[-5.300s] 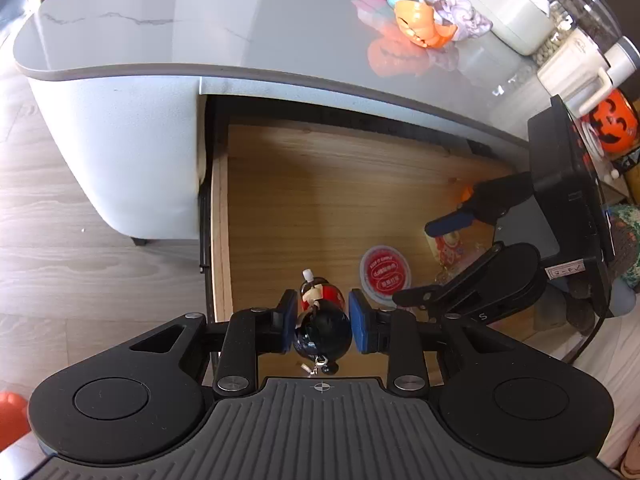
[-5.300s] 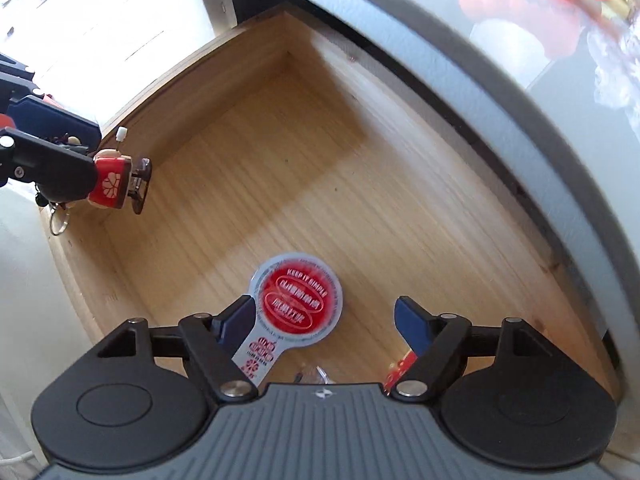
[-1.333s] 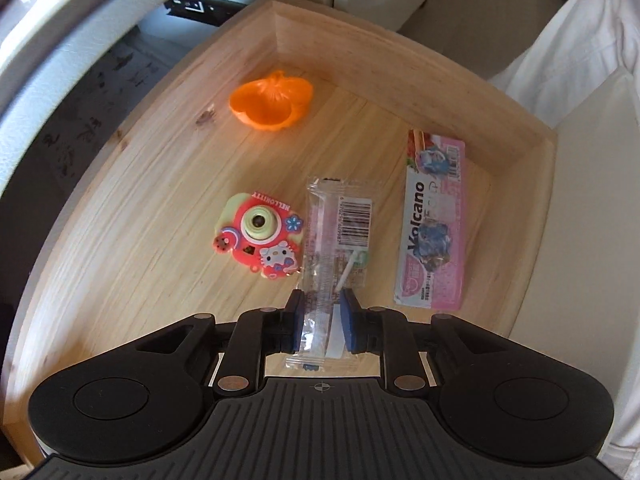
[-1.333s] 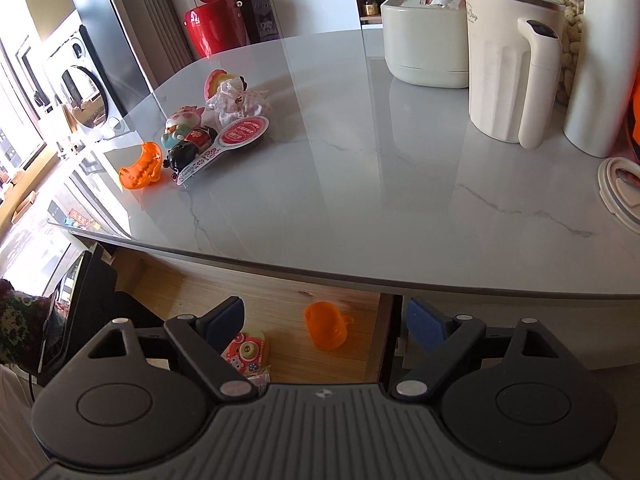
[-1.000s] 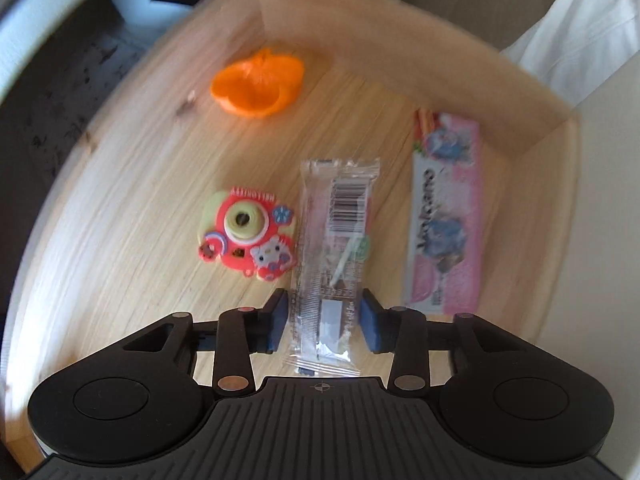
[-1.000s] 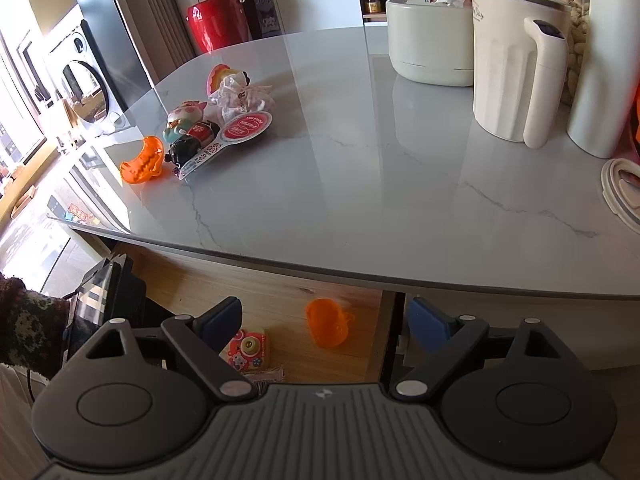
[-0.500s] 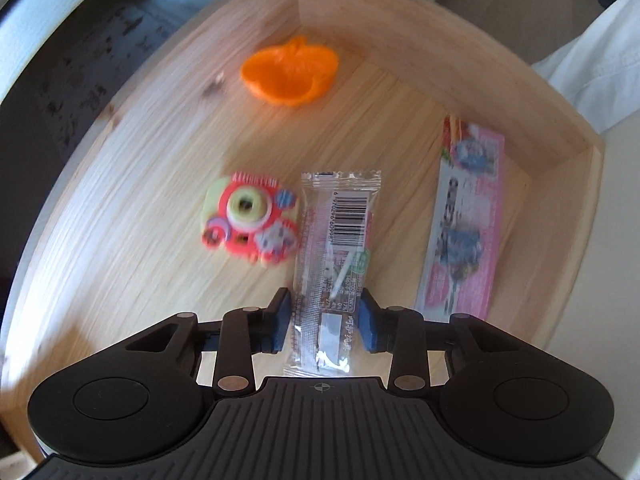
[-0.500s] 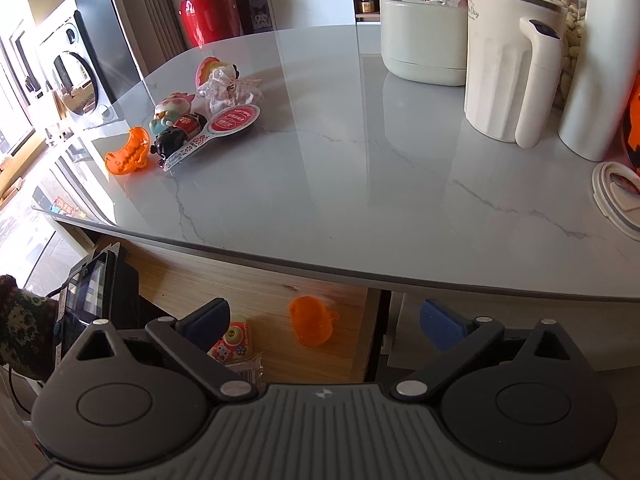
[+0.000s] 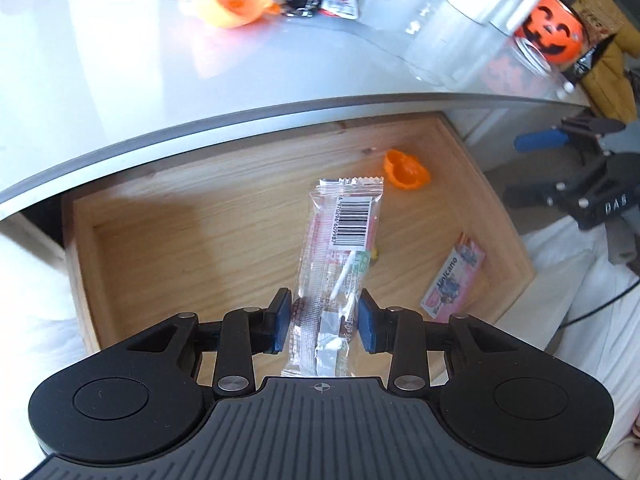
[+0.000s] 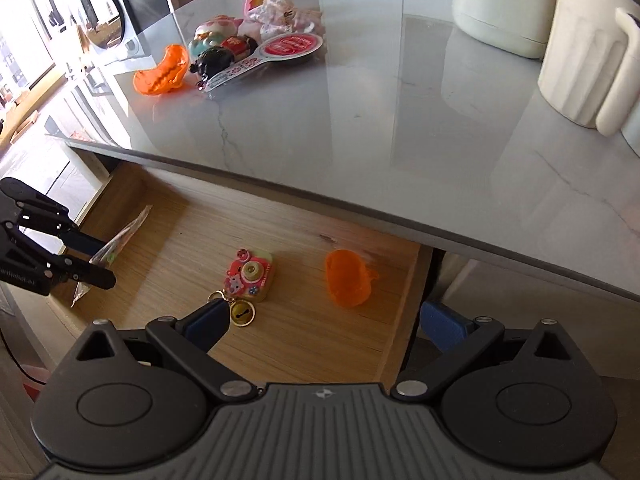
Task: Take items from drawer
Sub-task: 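Hold the candy packet with left tool while right tool grasps the pink keychain toy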
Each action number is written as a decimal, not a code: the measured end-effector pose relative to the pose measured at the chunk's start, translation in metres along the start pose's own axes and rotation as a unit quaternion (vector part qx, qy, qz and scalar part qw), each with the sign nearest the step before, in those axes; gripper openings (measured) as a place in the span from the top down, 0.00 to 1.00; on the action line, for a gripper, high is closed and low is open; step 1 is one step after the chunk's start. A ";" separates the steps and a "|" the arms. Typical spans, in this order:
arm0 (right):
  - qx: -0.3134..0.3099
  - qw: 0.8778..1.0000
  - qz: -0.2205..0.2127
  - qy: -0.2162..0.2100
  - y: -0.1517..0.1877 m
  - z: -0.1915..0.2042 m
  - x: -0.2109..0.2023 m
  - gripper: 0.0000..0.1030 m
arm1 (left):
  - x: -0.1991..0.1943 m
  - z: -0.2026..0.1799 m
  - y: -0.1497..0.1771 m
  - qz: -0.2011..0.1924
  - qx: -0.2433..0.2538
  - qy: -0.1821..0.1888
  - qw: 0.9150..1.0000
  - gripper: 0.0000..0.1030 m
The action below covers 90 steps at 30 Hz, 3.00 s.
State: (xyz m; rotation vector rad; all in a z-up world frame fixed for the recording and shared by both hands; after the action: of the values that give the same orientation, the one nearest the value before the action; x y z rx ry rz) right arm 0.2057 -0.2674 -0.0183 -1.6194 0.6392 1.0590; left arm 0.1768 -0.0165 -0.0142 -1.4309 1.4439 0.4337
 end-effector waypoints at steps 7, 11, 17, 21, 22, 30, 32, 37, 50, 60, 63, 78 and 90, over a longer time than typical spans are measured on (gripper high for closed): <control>-0.074 0.995 0.051 -0.030 -0.009 0.066 0.038 0.02 | -0.008 0.014 0.006 -0.033 -0.029 -0.027 0.999 0.63; -0.167 0.984 0.054 -0.026 -0.010 0.104 0.061 0.06 | -0.003 0.022 0.015 -0.029 -0.030 -0.039 0.998 0.63; -0.217 0.973 0.081 -0.011 0.000 0.128 0.094 0.17 | -0.007 0.039 0.029 -0.016 -0.055 -0.046 0.997 0.63; -0.215 0.973 0.088 0.010 -0.001 0.126 0.111 0.17 | -0.015 0.048 0.033 -0.024 -0.086 -0.035 0.995 0.63; -0.217 0.972 0.086 0.015 -0.002 0.125 0.114 0.17 | -0.016 0.050 0.033 -0.025 -0.093 -0.032 0.995 0.63; -0.250 0.965 0.078 0.013 0.000 0.136 0.126 0.17 | -0.013 0.052 0.033 -0.020 -0.106 -0.031 0.994 0.63; -0.249 0.965 0.078 0.008 -0.002 0.138 0.128 0.17 | -0.010 0.054 0.031 -0.019 -0.110 -0.032 0.993 0.63; -0.241 0.969 0.056 -0.028 -0.009 0.142 0.125 0.17 | -0.009 0.059 0.030 -0.018 -0.126 -0.036 0.991 0.63; -0.257 0.963 0.078 0.014 0.010 0.121 0.114 0.19 | -0.009 0.061 0.035 -0.007 -0.122 -0.055 0.991 0.63; -0.127 0.984 0.105 -0.074 -0.008 0.121 0.101 0.19 | -0.005 0.058 0.036 0.005 -0.121 -0.054 0.991 0.63; -0.105 0.984 0.124 -0.079 -0.007 0.122 0.110 0.20 | -0.005 0.059 0.036 0.007 -0.122 -0.054 0.991 0.63; -0.251 0.963 0.087 -0.038 0.000 0.175 0.110 0.44 | -0.007 0.055 0.032 0.013 -0.088 -0.083 0.993 0.63; -0.197 0.979 0.027 -0.035 -0.009 0.119 -0.001 0.44 | -0.003 0.033 0.034 0.016 -0.037 -0.101 0.994 0.63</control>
State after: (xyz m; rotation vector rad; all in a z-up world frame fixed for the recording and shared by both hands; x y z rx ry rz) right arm 0.1746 -0.1517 -0.0198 -1.9004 0.4451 1.3409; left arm 0.1587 0.0203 -0.0385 -1.3814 1.3008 0.6382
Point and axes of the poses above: each gripper's, at about its wrist camera, not at the fingertips, and x roughly the way its jaws point, z to its left, y to its underside, the point moved 6 cm from there along x, roughly the way its jaws point, and after that the axes turned 10 degrees about y, right-handed, at the moved point
